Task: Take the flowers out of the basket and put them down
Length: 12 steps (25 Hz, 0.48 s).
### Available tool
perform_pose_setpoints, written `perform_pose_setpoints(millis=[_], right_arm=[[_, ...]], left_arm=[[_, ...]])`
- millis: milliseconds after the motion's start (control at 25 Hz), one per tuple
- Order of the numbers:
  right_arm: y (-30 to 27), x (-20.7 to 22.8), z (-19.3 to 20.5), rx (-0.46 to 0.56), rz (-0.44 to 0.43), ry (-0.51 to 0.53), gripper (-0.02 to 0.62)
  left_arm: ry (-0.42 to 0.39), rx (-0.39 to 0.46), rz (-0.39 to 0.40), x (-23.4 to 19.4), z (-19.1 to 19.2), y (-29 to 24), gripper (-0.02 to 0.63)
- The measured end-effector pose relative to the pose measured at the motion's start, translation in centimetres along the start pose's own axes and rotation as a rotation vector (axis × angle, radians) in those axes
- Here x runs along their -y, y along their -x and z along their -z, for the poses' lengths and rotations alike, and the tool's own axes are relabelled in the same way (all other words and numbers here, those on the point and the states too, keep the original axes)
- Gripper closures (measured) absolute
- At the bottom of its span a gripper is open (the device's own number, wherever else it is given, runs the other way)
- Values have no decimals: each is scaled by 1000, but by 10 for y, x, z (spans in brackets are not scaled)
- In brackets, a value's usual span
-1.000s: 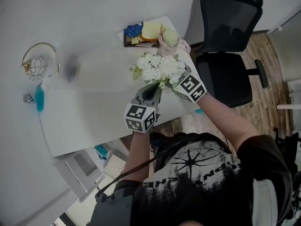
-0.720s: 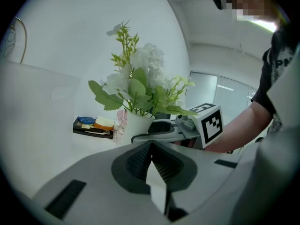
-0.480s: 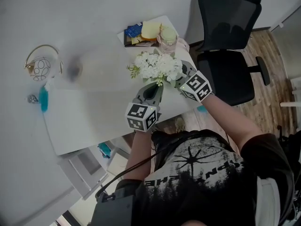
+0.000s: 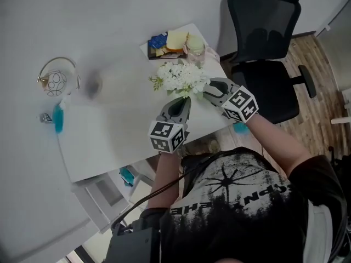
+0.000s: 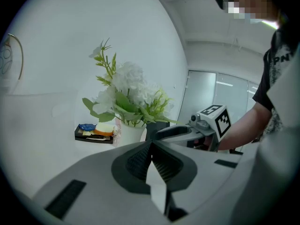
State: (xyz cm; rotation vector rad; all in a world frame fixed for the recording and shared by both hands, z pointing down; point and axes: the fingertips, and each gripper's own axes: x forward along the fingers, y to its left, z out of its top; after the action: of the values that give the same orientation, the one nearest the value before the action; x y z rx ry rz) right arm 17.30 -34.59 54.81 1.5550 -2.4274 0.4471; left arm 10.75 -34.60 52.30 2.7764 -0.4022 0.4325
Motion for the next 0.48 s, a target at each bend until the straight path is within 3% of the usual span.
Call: perform_pose_setpoints(millis=[240,480], right_arm=[[26,-3,-14,19,-21,-28,554],[36,-3,-18,14,-19,-40,577]], left_arm=[[9,9,3,5,-4,4,595],[-20,2,-6,7,-10,7,595]])
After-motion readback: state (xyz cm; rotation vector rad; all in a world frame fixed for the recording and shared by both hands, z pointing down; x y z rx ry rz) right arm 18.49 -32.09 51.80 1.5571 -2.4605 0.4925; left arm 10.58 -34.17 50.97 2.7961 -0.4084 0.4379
